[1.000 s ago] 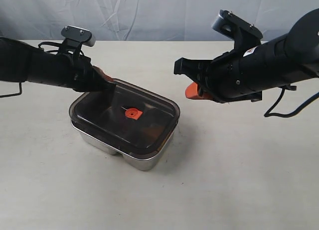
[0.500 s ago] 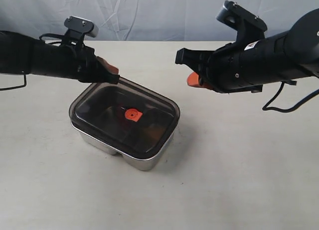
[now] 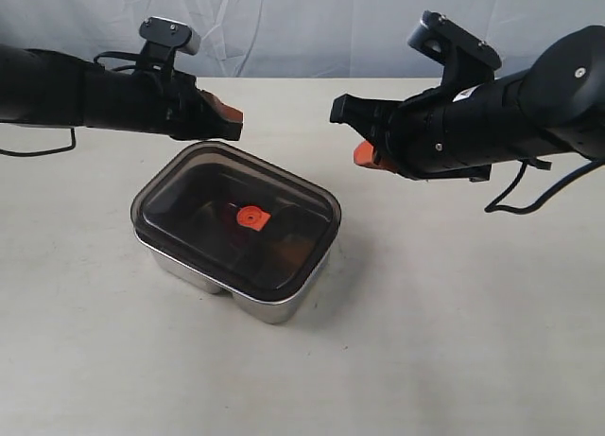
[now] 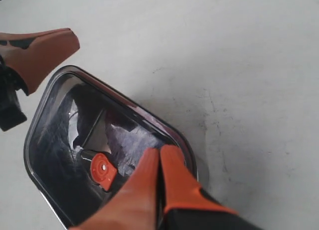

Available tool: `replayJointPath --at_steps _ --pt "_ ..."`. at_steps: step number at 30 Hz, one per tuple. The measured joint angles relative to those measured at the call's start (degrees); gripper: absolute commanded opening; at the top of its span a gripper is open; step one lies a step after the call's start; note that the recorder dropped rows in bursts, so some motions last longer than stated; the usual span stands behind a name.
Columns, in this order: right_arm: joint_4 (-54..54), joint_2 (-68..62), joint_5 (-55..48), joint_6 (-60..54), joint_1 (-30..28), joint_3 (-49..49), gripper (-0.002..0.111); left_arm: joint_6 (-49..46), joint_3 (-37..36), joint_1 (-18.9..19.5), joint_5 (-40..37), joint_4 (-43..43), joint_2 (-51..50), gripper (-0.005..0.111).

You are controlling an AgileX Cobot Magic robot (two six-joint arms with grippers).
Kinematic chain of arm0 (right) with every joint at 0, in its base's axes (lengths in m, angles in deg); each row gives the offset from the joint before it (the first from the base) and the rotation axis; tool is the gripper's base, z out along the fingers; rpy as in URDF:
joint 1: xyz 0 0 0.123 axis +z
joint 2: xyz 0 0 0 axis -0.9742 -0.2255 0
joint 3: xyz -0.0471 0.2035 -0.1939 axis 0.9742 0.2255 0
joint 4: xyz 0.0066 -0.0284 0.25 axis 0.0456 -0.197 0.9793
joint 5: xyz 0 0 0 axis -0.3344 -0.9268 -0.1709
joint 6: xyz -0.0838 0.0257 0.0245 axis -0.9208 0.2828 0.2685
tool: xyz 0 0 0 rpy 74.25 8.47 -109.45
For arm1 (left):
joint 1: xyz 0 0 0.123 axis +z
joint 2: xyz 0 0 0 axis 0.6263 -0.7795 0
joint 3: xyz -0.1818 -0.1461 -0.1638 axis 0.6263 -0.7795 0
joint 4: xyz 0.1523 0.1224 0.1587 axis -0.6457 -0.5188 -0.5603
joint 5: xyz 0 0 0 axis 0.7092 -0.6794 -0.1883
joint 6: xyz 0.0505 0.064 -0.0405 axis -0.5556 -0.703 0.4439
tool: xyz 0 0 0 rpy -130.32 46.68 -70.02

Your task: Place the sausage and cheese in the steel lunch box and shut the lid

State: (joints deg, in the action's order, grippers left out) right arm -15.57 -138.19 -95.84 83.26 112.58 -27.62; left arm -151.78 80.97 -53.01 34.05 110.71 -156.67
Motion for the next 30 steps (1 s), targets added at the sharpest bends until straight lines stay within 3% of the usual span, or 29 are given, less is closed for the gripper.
replayJointPath --at_steps 30 --pt "0.0 0.0 0.0 -0.14 0.0 0.0 0.0 13.52 0.34 0.0 -4.75 -18.1 -1.42 0.0"
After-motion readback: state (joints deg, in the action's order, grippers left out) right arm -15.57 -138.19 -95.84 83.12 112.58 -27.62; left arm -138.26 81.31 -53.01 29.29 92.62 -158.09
